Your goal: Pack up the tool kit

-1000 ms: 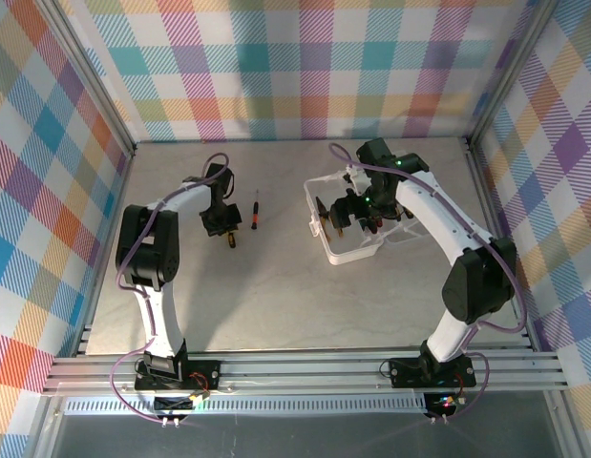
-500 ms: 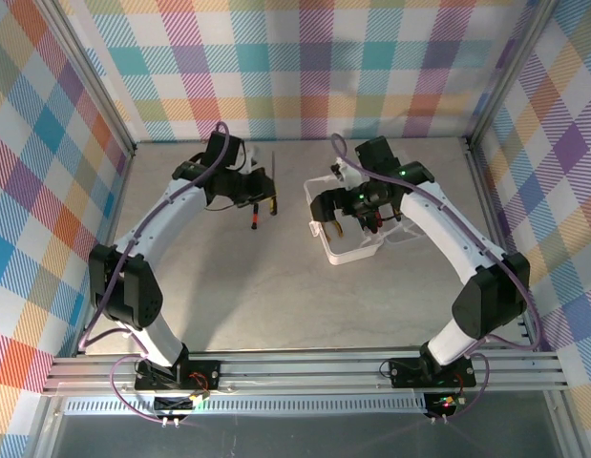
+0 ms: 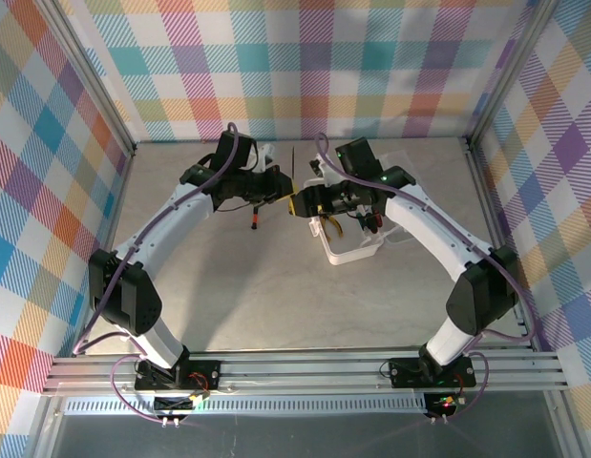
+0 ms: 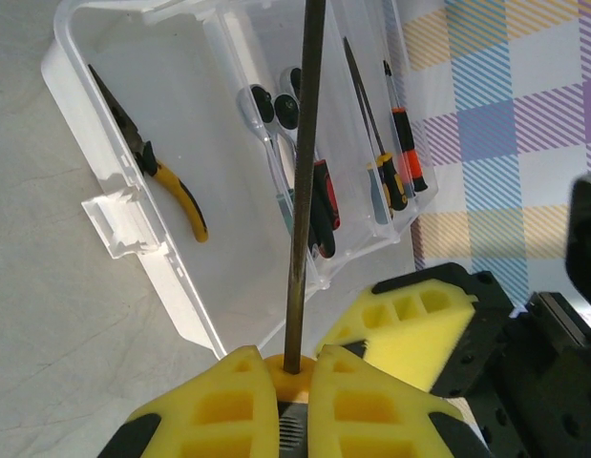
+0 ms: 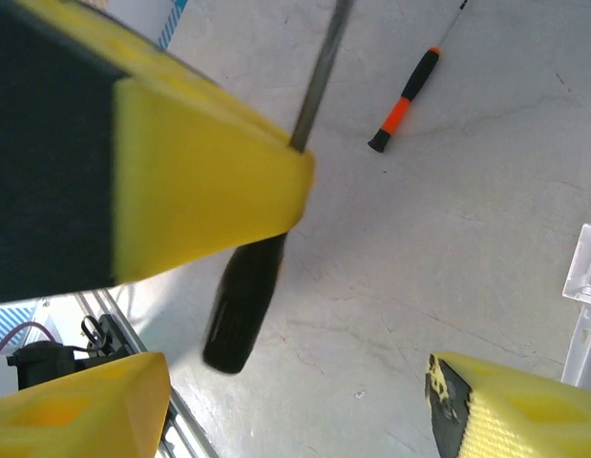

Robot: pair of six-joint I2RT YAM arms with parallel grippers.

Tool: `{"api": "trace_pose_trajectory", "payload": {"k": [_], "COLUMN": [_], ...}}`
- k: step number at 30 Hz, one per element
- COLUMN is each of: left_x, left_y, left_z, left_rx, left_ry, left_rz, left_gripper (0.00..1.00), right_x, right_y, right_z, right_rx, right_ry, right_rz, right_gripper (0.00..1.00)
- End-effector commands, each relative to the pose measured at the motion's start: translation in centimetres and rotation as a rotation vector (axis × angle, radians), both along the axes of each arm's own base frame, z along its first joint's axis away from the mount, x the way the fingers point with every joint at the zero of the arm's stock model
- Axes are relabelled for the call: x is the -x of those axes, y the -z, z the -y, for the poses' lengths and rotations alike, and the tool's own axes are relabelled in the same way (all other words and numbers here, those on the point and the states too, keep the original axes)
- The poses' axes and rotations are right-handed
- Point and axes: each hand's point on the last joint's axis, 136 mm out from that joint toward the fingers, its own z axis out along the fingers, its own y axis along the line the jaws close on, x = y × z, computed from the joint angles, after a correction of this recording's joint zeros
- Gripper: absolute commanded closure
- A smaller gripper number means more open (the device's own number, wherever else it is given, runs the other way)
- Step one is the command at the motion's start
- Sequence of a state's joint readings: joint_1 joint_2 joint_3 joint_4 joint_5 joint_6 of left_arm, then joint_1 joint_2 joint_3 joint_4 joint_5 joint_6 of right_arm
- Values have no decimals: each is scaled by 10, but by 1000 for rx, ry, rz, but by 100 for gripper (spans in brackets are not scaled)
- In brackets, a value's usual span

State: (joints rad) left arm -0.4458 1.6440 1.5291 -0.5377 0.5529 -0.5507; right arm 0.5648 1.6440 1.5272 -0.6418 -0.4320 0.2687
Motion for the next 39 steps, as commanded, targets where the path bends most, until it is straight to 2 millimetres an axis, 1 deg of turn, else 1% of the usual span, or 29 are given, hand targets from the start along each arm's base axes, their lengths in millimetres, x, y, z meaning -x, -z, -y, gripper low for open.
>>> {"api": "trace_pose_trajectory", "payload": {"k": [1, 4, 9, 15, 17, 22, 26, 29, 30, 31, 32, 33, 34, 36, 37, 39], "left_x": [11, 12, 11, 11, 11, 13, 14, 15, 15, 15, 15, 14, 13, 10, 7, 3], "left_y": [-22, -23, -20, -17, -17, -19, -15, -11, -10, -9, -7, -7, -6, -6, -7, -9], "left_z": [5, 4, 5, 6, 7, 7, 6, 4, 2, 0, -2, -7, -13, -30, -41, -65], "left_rx": [45, 46, 45, 45, 47, 47, 38, 23, 12, -3, -20, -45, -78, -138, -162, -195], "left_ry": [19, 20, 19, 22, 23, 27, 28, 25, 22, 20, 17, 10, 1, -32, -55, -107], "left_rz": [45, 47, 43, 36, 38, 44, 36, 33, 34, 37, 38, 44, 50, 63, 68, 73], "left_gripper": [100, 100, 100, 100, 100, 100, 100, 100, 100, 100, 91, 71, 55, 31, 22, 10], "right_x": [-2, -4, -2, -2, -3, -7, -8, -7, -8, -7, -7, -7, -8, -10, -12, -15], "right_y": [-7, -7, -8, -8, -7, -8, -9, -8, -8, -8, -7, -7, -7, -5, -5, -2], "right_z": [-11, -15, -25, -32, -33, -34, -32, -27, -23, -19, -15, -8, 0, 21, 35, 66], "right_rx": [-41, -43, -64, -72, -70, -67, -58, -31, -17, -6, 3, 14, 25, 52, 69, 111], "right_ry": [-15, -22, -41, -54, -53, -45, -35, -26, -18, -15, -8, -1, 10, 41, 60, 98], "right_rz": [6, 2, -10, -11, -12, -6, 4, 15, 20, 26, 25, 26, 29, 31, 33, 32], "right_gripper": [33, 36, 39, 41, 44, 66, 82, 96, 100, 100, 100, 100, 100, 100, 100, 100]}}
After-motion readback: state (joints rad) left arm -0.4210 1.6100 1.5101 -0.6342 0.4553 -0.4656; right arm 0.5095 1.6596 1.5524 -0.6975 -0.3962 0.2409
